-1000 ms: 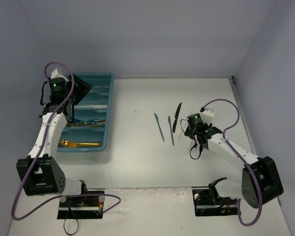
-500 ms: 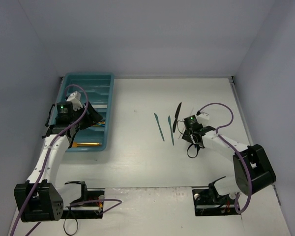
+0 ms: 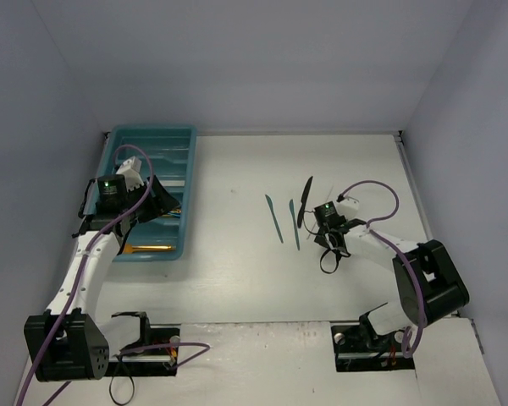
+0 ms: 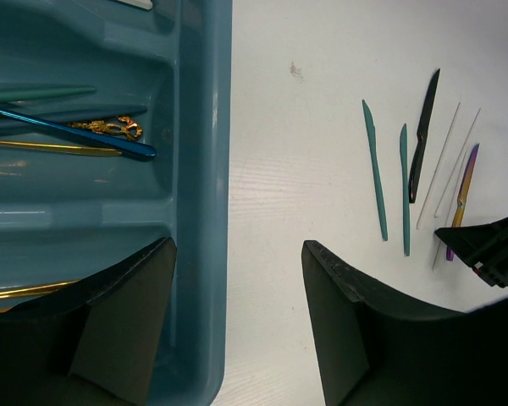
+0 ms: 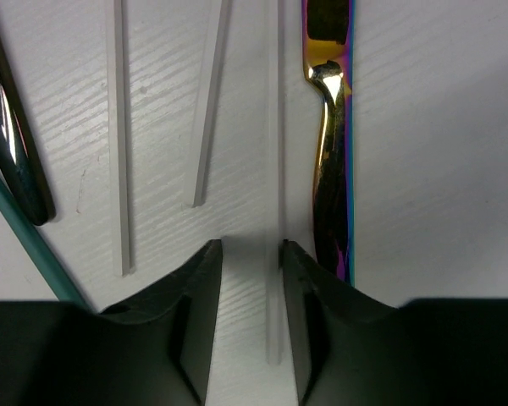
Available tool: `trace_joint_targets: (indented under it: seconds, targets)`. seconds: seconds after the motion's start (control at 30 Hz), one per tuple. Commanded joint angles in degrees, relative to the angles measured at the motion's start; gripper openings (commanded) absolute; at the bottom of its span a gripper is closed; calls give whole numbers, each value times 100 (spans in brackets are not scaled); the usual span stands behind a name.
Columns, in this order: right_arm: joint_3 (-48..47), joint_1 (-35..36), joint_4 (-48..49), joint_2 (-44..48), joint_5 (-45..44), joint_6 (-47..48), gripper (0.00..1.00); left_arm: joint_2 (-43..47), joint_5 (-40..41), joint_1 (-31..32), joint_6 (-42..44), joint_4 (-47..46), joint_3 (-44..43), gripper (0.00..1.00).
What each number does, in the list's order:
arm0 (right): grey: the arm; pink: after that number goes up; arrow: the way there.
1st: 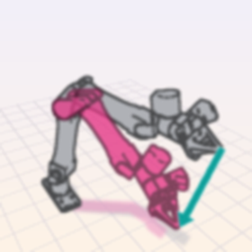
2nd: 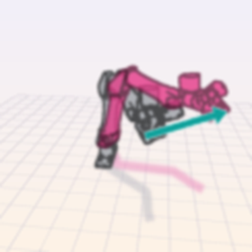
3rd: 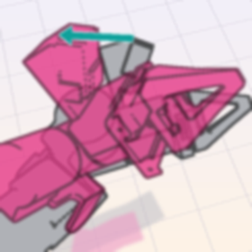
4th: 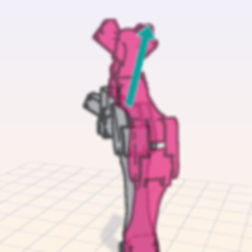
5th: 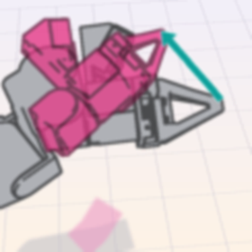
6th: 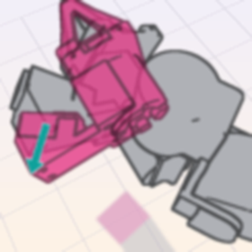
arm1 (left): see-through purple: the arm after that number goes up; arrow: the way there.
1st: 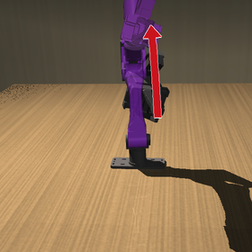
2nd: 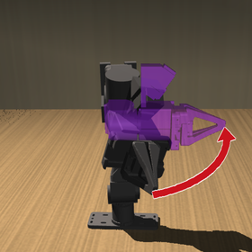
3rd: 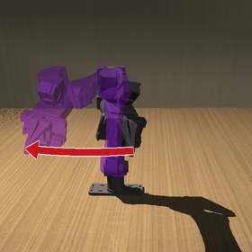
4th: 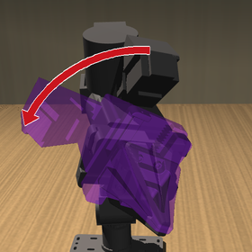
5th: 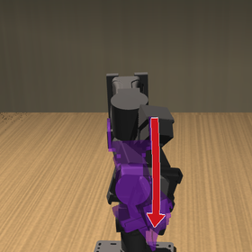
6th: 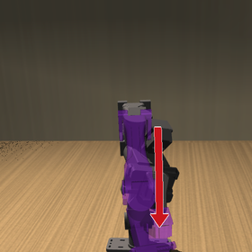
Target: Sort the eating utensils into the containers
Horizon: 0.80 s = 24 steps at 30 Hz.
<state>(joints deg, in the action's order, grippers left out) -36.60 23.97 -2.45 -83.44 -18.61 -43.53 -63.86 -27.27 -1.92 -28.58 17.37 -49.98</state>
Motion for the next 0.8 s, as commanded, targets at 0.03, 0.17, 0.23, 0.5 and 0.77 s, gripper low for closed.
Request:
trace_joint_targets:
  seconds: [0.03,0.17,0.23,0.5,0.77]
  targets:
    - [92,-32,-15,-177,-218,-143,15,168,-152,25,102,-312,-219,58]
    - [145,-32,-24,-11,-314,-163,6,218,-239,65,32,-239,-317,58]
    - [153,-32,-69,119,-352,-148,1,241,-277,119,-22,-201,-378,58]
    - [66,18,-410,1271,-472,108,0,317,-85,839,-114,-9,-873,58]
    - [-336,1015,-429,2817,-233,1323,0,196,-92,1549,-405,-31,-1474,62]
